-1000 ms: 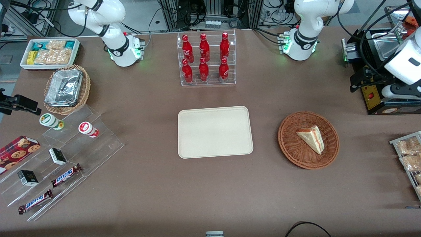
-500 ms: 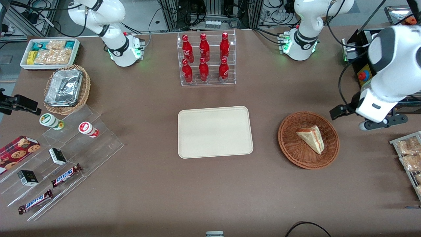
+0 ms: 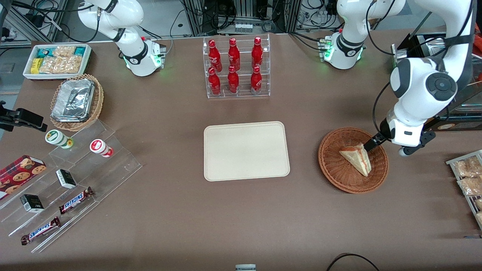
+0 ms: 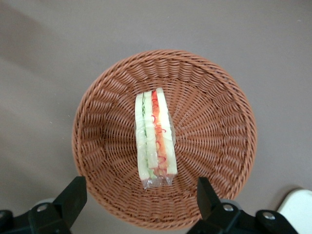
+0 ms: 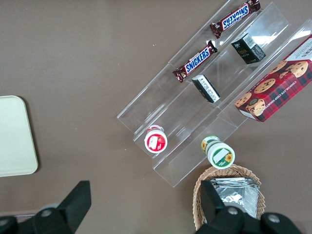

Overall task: Place sandwich from basket to tray
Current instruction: 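Lower the open left gripper over the wrapped sandwich in the wicker basket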

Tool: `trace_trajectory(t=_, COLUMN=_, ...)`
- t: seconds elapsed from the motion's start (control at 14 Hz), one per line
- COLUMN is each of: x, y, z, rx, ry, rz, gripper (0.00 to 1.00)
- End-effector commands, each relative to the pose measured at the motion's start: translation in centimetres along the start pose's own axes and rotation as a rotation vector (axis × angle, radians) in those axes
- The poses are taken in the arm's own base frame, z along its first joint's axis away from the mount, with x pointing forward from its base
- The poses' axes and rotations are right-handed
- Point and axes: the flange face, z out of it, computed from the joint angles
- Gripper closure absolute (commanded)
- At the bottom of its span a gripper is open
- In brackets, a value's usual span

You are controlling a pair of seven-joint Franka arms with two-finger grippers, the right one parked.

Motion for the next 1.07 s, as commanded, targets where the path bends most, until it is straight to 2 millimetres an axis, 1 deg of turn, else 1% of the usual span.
trace_trajectory(t=0.0, x=-0.8, y=0.0, z=2.8, rx=-0.011, ry=0.019, rz=-0.044, gripper=0.0)
trace_trajectory(t=0.14, x=-1.8, y=-0.5, z=5.6, rx=-0.025, ry=0.027, rz=-0.042, gripper=0.0)
trace_trajectory(t=0.29, x=-2.2, y=-0.7, z=8.3, rx=-0.052, ry=0.048, rz=-0.041, gripper=0.0)
trace_trajectory(t=0.64, x=-2.4, y=-0.6, z=12.3, rx=-0.062, ry=0.044, rz=-0.045, gripper=0.0)
trace_trajectory(t=0.71, x=-2.3, y=-0.4, z=12.4, rx=-0.062, ry=0.044, rz=-0.042, gripper=0.05)
trace_trajectory(t=0.79, x=-2.2, y=-0.2, z=12.1, rx=-0.067, ry=0.048, rz=-0.046, gripper=0.44)
trace_trajectory(t=0.86, x=-2.0, y=0.6, z=11.3, rx=-0.077, ry=0.057, rz=-0.06, gripper=0.92)
trace_trajectory(t=0.93, x=-1.9, y=1.6, z=10.4, rx=-0.082, ry=0.061, rz=-0.052, gripper=1.0)
trace_trajectory(t=1.0, x=-1.8, y=2.2, z=9.6, rx=-0.076, ry=0.055, rz=-0.04, gripper=1.0)
